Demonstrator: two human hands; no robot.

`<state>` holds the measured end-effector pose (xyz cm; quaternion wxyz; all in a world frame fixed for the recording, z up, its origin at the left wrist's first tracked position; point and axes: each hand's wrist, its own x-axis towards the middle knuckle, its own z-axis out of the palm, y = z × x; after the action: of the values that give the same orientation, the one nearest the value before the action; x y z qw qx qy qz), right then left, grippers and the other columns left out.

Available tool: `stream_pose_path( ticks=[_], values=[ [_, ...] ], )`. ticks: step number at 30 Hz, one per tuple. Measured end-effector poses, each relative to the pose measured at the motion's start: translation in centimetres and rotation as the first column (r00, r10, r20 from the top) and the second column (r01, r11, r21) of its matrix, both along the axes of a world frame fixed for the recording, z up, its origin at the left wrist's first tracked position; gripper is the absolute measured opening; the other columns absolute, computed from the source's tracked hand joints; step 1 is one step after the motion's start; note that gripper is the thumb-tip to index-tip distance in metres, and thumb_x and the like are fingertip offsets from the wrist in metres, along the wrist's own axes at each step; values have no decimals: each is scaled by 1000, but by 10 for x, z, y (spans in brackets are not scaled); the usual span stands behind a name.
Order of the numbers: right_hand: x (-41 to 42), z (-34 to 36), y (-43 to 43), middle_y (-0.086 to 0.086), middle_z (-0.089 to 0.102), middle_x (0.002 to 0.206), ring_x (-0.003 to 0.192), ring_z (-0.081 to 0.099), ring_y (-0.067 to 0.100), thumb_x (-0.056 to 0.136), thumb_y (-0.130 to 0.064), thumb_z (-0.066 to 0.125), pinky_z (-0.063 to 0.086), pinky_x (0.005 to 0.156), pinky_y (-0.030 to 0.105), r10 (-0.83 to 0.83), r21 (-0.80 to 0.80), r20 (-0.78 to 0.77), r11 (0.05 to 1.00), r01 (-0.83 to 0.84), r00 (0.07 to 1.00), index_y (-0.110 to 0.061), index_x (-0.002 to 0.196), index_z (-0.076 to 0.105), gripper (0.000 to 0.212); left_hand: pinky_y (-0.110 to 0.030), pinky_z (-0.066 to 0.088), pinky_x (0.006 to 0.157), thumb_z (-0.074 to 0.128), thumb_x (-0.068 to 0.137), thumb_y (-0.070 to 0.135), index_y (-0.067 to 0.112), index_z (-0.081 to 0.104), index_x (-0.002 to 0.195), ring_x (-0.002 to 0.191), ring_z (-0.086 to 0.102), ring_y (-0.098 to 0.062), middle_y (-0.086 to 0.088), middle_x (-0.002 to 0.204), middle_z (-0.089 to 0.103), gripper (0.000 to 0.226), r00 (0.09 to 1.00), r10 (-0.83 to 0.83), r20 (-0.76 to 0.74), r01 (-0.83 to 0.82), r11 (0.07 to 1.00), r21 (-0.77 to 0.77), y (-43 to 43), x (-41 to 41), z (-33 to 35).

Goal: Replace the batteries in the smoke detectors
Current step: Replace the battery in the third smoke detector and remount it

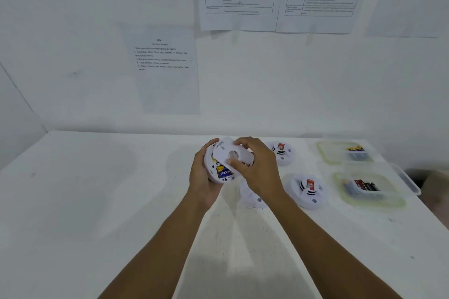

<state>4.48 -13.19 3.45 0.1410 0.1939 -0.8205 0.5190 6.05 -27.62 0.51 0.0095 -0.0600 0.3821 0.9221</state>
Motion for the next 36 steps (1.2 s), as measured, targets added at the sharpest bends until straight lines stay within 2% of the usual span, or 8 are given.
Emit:
stream_pose_path(
  ticks=[3, 7, 10, 13, 16, 23, 28, 36],
  values=[
    [1, -8, -2, -10, 64, 111, 99, 56, 4, 74, -37, 82, 47, 80, 12, -7, 102, -49, 995, 12, 999, -24, 113, 66, 44, -48, 43, 103, 57, 88, 36, 11, 55, 134, 110, 59, -31, -17, 128, 59, 52, 1000, -1, -1, 1, 1000, -1, 1, 1, 5],
    [7, -16, -8, -7, 64, 112, 104, 58, 11, 75, -39, 76, 50, 89, 29, 18, 170, -132, 985, 4, 991, -22, 108, 70, 38, -53, 34, 109, 55, 90, 38, 14, 49, 140, 117, 55, -34, -19, 141, 52, 56, 1000, -2, 27, 1, 1000, 21, 0, 1, 5],
    [10, -17, -10, -10, 63, 112, 103, 58, 11, 77, -46, 65, 51, 85, 29, -15, 229, -178, 972, 56, 984, -26, 108, 70, 37, -51, 35, 109, 50, 93, 37, 16, 51, 139, 117, 56, -34, -19, 142, 51, 50, 1000, 8, 29, -10, 999, 48, -1, 2, 3],
    [12, -16, -13, -8, 64, 114, 104, 58, 13, 79, -53, 57, 51, 85, 31, -61, 269, -186, 957, 111, 981, -27, 110, 69, 42, -52, 36, 109, 49, 94, 34, 18, 61, 127, 115, 57, -34, -19, 136, 57, 39, 1000, 6, 5, -7, 999, 35, 1, 6, 6],
    [13, -15, -17, -5, 64, 115, 104, 58, 15, 81, -51, 57, 50, 84, 28, -74, 308, -213, 941, 139, 974, -26, 111, 68, 41, -49, 44, 102, 48, 95, 33, 19, 63, 123, 111, 60, -32, -15, 128, 62, 35, 1000, 19, -6, -19, 1000, 19, 1, 8, 8],
    [20, -5, -26, -2, 67, 111, 98, 60, 16, 80, -48, 61, 49, 78, 27, -78, 365, -236, 917, 162, 969, -22, 109, 68, 40, -42, 51, 93, 44, 97, 36, 14, 54, 136, 109, 63, -29, -17, 134, 59, 45, 997, 73, 8, -72, 995, -69, -3, 10, 11],
    [20, -5, -28, -3, 64, 116, 103, 59, 16, 78, -48, 61, 51, 81, 28, -43, 380, -213, 917, 124, 976, -21, 110, 67, 42, -38, 55, 84, 42, 98, 34, 17, 61, 128, 106, 64, -28, -13, 124, 65, 39, 996, 83, -13, -83, 996, -36, -6, 14, 10],
    [27, -5, -38, 0, 65, 122, 108, 60, 18, 82, -44, 60, 44, 87, 25, -35, 394, -210, 912, 117, 977, -21, 116, 68, 42, -39, 55, 85, 39, 100, 36, 19, 61, 128, 104, 66, -27, -11, 121, 67, 39, 991, 130, -12, -130, 990, -58, -9, 18, 10]
  ],
)
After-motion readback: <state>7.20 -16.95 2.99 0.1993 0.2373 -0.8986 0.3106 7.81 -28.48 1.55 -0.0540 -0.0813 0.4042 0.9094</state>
